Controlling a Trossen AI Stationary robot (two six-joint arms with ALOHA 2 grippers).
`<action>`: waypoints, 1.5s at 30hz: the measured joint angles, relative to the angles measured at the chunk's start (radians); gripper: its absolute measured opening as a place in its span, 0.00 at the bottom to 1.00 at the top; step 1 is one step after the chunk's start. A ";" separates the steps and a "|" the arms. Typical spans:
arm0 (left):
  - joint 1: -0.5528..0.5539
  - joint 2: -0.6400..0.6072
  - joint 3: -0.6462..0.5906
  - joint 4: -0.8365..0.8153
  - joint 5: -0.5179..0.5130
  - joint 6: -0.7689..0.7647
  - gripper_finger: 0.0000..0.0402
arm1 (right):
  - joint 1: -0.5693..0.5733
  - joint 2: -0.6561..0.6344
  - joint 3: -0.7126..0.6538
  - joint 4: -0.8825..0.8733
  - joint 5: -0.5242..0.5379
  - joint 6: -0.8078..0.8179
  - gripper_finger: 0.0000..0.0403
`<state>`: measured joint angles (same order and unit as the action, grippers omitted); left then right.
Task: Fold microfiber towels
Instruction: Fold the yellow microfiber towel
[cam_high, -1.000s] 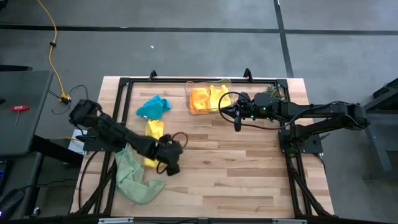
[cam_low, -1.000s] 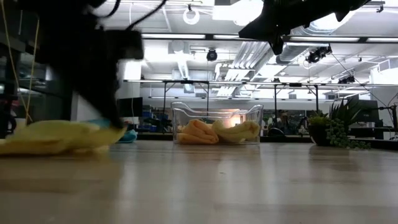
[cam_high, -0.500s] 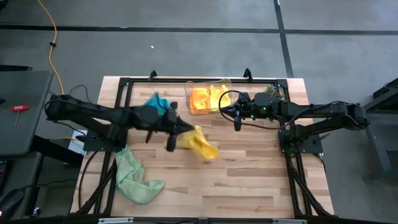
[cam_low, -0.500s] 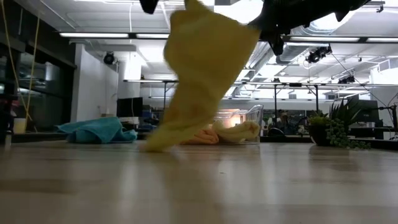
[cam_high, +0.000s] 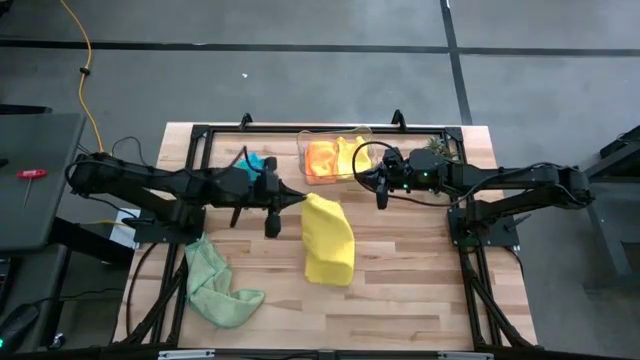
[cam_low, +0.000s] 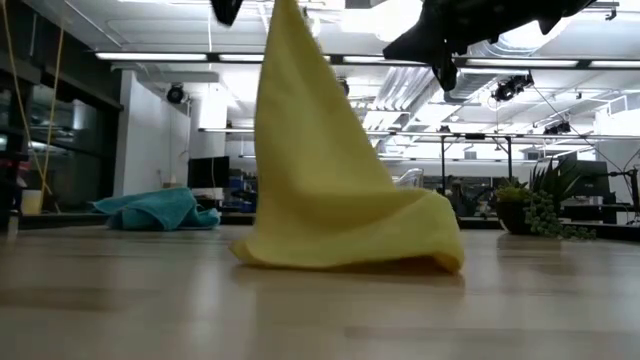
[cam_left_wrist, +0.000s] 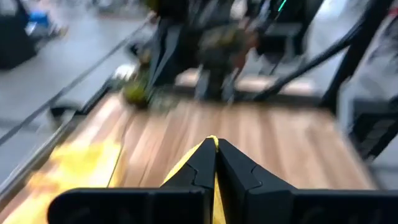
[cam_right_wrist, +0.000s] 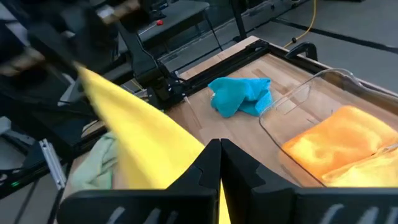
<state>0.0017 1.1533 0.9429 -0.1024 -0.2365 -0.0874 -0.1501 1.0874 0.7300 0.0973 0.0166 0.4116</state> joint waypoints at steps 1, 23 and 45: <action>0.000 0.000 0.000 -0.041 -0.021 -0.009 0.00 | 0.000 0.000 0.000 0.000 -0.006 0.005 0.00; -0.036 0.027 -0.228 -0.195 -0.111 -0.399 0.00 | 0.275 0.354 0.242 -0.251 -0.096 -0.042 0.19; 0.014 0.027 -0.227 -0.185 0.025 -0.276 0.00 | 0.502 1.189 1.148 -0.771 0.058 0.142 0.46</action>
<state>0.0158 1.1801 0.7155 -0.2875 -0.2112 -0.3633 0.3516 2.2764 1.8783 -0.6736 0.0745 0.5535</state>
